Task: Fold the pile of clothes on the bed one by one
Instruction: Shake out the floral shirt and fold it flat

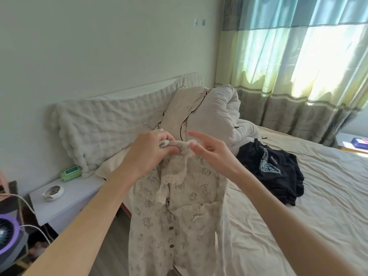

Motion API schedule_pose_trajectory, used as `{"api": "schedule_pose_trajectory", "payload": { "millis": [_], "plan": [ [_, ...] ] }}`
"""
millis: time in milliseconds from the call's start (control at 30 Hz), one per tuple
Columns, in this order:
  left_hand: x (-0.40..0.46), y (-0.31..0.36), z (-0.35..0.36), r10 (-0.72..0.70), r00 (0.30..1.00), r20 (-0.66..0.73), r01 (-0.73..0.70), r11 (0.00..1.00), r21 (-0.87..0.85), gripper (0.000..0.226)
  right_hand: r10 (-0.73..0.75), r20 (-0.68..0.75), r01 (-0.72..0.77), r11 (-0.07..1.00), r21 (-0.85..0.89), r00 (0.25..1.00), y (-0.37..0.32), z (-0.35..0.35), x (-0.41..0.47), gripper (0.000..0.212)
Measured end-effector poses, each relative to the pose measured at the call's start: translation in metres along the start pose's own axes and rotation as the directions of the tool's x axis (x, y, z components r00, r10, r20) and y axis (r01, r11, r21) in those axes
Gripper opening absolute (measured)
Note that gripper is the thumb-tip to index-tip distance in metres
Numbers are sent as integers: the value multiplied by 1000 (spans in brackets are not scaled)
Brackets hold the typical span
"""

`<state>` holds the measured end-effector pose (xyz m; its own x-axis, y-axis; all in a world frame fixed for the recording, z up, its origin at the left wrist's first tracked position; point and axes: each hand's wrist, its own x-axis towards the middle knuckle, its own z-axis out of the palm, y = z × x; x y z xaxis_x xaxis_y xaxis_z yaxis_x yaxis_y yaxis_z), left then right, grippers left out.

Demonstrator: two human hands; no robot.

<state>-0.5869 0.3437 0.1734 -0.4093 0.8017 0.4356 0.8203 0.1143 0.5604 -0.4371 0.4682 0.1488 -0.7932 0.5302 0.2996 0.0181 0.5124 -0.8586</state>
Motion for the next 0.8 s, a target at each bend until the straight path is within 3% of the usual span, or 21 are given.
{"api": "schedule_pose_trajectory", "payload": {
  "millis": [133,233,300,367,433,533,633,800],
  "plan": [
    [1,-1,0,19,998,58,-20,1000,17,9,24,-8,-26,956,-293,1000,3,7,10,17],
    [3,-12,-14,-91,978,186,108,991,-80,15,33,-45,-51,874,-483,998,16,-9,17,11],
    [2,-26,-30,-206,945,253,281,907,-314,20,46,-137,-102,894,-436,990,28,-31,22,11],
    [0,-41,-43,-258,908,329,404,744,-532,38,63,-231,-142,928,-345,971,37,-51,25,10],
    [-1,-51,-48,-245,879,409,457,677,-577,51,39,-259,-121,942,-312,965,41,-63,28,15],
    [-1,-54,-43,-192,865,464,432,756,-492,48,-42,-312,-72,935,-346,949,37,-71,30,14],
    [-2,-58,-39,-118,903,414,299,864,-406,47,-75,-379,-76,926,-369,922,31,-80,28,17],
    [0,-57,-26,-142,973,185,182,957,-225,21,-76,-330,-56,926,-373,941,26,-82,17,8]
  ]
}}
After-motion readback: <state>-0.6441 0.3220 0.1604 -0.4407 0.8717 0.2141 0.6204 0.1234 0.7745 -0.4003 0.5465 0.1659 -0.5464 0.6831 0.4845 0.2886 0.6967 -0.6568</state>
